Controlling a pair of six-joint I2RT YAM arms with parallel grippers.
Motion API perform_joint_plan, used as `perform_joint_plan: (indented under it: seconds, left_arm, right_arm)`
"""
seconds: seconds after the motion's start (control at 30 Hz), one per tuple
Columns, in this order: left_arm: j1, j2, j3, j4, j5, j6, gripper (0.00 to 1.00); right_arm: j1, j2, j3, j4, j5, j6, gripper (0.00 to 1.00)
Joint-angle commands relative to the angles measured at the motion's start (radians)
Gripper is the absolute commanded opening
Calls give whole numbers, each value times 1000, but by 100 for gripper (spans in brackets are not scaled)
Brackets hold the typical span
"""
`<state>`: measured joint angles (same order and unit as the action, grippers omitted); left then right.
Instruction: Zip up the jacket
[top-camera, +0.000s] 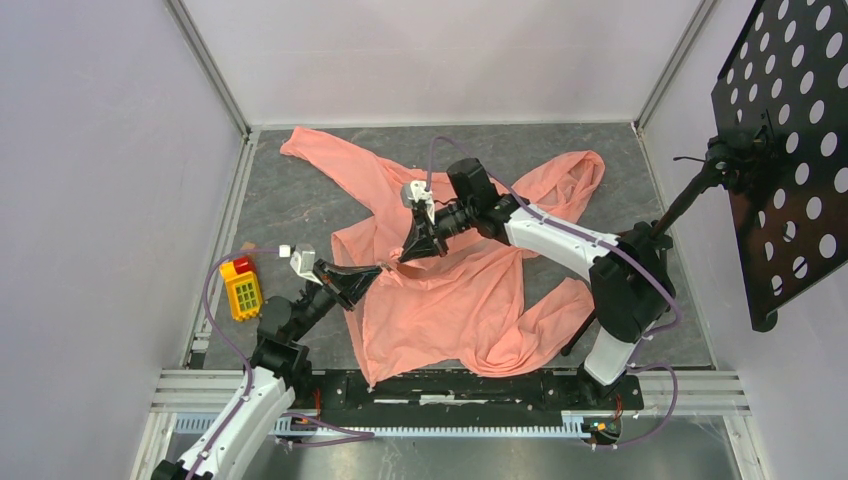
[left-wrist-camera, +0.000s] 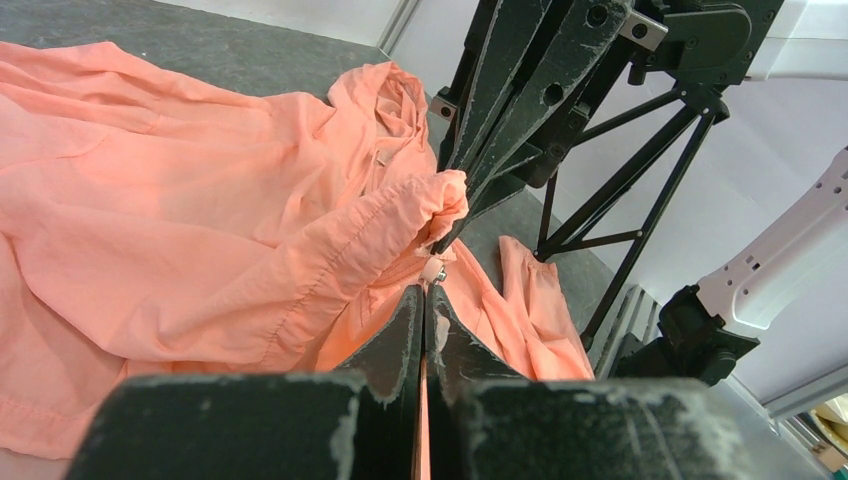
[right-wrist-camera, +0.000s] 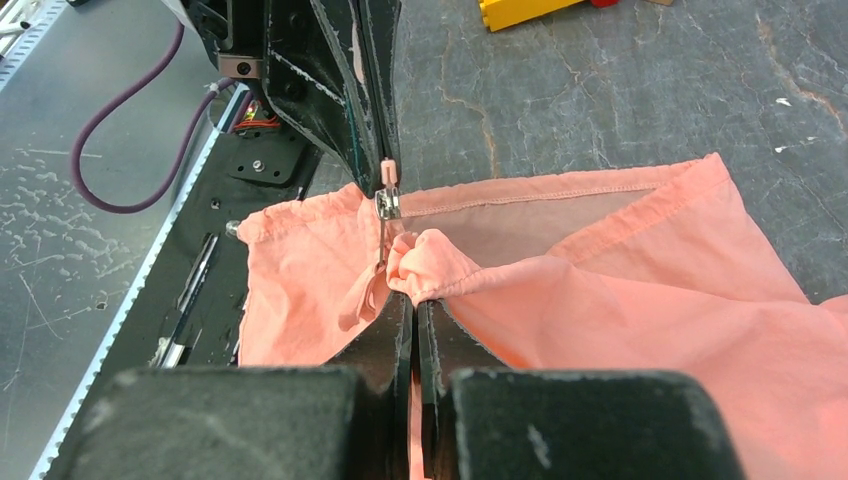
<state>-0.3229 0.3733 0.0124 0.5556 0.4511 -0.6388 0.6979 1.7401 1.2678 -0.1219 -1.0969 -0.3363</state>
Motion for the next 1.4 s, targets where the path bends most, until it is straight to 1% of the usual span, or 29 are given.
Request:
perform_joint_plan:
  seconds: [0.0,0.5,0.63,0.87,1.37]
  left_arm:
    - [-4,1,-109,50,17,40,2]
    - [-4,2,-105,46,23,38,2]
    - [-4,4,-105,45,19,36,2]
    - [-4,4,-107,47,24,36,2]
    - [-4,16,-106,69,26,31,2]
  right_arm:
    - [15,-18,41,5,-18,-11,0]
    - [19,-43,24,30,-12,0,0]
    - [18,-46,20,41,-30,10,0]
    - [20,-34,22,60,-33,29,0]
    - [38,4,53,36,-41,25,0]
